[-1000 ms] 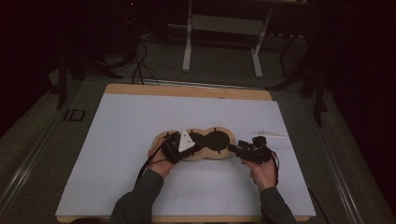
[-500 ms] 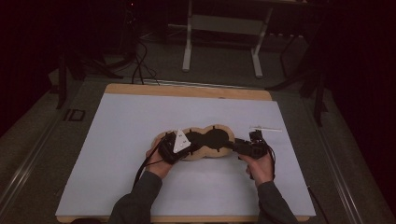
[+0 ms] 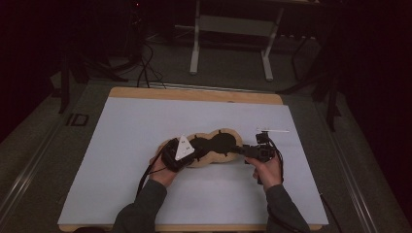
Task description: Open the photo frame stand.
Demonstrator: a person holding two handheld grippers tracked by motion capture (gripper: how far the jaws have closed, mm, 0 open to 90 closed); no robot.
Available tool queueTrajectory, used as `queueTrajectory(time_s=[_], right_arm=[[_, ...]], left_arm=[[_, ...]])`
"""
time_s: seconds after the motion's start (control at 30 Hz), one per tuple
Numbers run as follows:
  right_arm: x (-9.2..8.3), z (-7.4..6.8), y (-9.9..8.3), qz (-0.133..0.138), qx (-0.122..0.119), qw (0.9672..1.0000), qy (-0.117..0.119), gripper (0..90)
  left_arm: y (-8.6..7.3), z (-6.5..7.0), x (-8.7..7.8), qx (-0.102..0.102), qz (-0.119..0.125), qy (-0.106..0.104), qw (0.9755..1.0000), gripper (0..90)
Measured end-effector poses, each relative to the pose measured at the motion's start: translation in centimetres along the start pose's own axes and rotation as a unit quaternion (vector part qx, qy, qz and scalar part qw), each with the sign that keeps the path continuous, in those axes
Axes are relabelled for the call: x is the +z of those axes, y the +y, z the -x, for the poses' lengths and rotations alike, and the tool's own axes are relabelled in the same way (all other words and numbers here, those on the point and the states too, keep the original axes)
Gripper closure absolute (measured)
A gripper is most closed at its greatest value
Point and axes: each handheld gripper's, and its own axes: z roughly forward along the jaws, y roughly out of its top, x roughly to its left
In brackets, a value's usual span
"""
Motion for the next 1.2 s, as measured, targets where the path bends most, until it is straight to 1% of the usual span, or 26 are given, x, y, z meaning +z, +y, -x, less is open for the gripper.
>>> queueTrajectory(time_s=[0.13, 0.23, 0.37, 0.47, 0.53, 0.6, 0.73, 0.83, 0.9, 0.97, 1.0, 1.03, 1.2], right_arm=[[0.3, 0.1, 0.2, -0.008, 0.009, 0.9999, 0.004, 34.7], [0.7, 0.3, 0.3, -0.017, 0.016, 0.9997, 0.005, 34.2], [0.9, 0.5, 0.2, -0.022, 0.025, 0.9994, 0.013, 36.7], [0.6, 0.7, 0.3, -0.016, 0.041, 0.9987, 0.028, 41.1], [0.4, 0.8, 0.3, -0.012, 0.05, 0.998, 0.038, 44.2], [0.1, 0.9, 0.4, -0.007, 0.056, 0.9973, 0.047, 46.4], [0.0, 0.8, 0.4, -0.004, 0.062, 0.9968, 0.049, 49.0], [-0.1, 0.8, 0.3, -0.006, 0.061, 0.997, 0.048, 50.5], [-0.1, 0.8, 0.3, -0.005, 0.061, 0.997, 0.047, 52.3], [-0.1, 0.8, 0.3, -0.005, 0.056, 0.9973, 0.046, 54.1], [-0.1, 0.8, 0.3, -0.005, 0.056, 0.9973, 0.046, 54.1], [-0.1, 0.8, 0.3, -0.005, 0.055, 0.9974, 0.046, 54.7], [-0.3, 0.7, 0.3, -0.001, 0.053, 0.9973, 0.05, 57.4]], left_arm=[[-0.1, 0.3, -0.1, 0.003, 0.001, 0.007, 1.0, 76.0], [-0.3, 0.5, -0.2, 0.002, 0.007, 0.003, 1.0, 76.8], [-0.4, 0.5, -0.3, 0.003, 0.009, 0.002, 1.0, 76.9], [-0.5, 0.4, -0.5, -0.001, 0.015, 0.0, 0.9999, 76.9], [-0.5, 0.4, -0.7, 0.0, 0.018, 0.0, 0.9998, 76.9], [-0.6, 0.4, -0.8, -0.001, 0.02, 0.0, 0.9998, 76.9], [-0.7, 0.3, -1.0, -0.004, 0.022, -0.006, 0.9997, 76.1], [-0.7, 0.3, -1.0, -0.01, 0.017, -0.016, 0.9997, 73.0], [-0.8, 0.4, -1.1, -0.011, 0.008, -0.023, 0.9996, 68.7], [-0.9, 0.6, -1.2, -0.009, 0.0, -0.024, 0.9997, 64.0], [-0.9, 0.6, -1.2, -0.009, 0.0, -0.024, 0.9997, 62.2], [-0.9, 0.7, -1.3, -0.008, -0.002, -0.024, 0.9997, 62.2], [-1.1, 0.7, -1.7, -0.02, -0.01, -0.034, 0.9992, 55.6]])
